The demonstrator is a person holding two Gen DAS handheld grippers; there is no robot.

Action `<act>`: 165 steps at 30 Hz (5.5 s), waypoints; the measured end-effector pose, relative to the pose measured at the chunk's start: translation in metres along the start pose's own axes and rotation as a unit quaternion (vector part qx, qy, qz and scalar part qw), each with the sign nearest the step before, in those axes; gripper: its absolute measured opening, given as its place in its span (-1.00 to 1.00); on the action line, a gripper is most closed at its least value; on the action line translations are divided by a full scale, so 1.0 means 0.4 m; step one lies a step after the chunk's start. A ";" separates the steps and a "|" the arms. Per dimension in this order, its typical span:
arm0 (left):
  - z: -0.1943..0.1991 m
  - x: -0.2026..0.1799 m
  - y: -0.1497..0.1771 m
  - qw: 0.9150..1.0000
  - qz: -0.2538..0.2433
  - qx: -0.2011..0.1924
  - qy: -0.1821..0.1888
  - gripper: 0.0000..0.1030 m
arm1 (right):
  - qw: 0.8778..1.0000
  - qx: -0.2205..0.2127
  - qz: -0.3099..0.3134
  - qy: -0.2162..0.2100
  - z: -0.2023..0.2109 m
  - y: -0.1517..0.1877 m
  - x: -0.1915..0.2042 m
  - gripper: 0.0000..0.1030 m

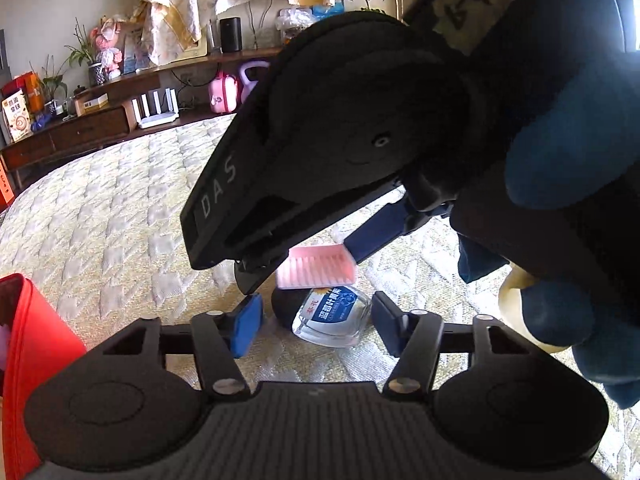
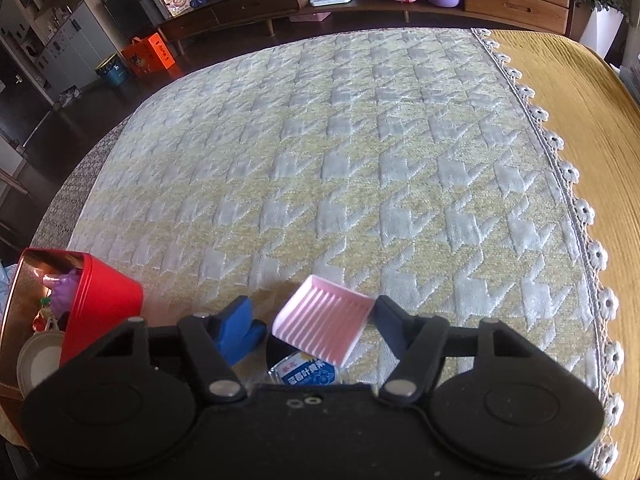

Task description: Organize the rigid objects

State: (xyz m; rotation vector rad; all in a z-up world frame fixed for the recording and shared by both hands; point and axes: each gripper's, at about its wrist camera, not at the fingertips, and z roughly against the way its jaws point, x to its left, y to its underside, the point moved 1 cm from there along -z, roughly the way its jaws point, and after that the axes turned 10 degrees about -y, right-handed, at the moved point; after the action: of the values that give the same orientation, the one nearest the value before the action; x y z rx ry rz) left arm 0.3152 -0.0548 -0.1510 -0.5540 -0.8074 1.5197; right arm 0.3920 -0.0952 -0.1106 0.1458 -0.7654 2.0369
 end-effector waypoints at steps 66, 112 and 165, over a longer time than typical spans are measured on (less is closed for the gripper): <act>0.467 0.435 0.088 0.994 0.096 0.022 -0.038 0.05 | 0.996 -0.052 0.069 -0.030 0.204 0.214 0.410 0.06; 0.183 0.643 0.095 0.988 0.119 0.076 -0.058 0.05 | 0.963 -0.007 0.269 -0.005 -0.045 0.283 0.693 0.11; 0.557 0.569 0.117 0.988 0.137 0.002 -0.070 0.60 | 0.964 -0.231 0.123 -0.049 0.314 0.377 0.499 0.99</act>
State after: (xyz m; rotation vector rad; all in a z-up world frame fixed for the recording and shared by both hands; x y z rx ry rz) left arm 0.0903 0.1332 -0.0181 -0.5778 -0.8610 1.8272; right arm 0.1342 -0.0788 -0.0026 -0.1222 -1.3563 2.0299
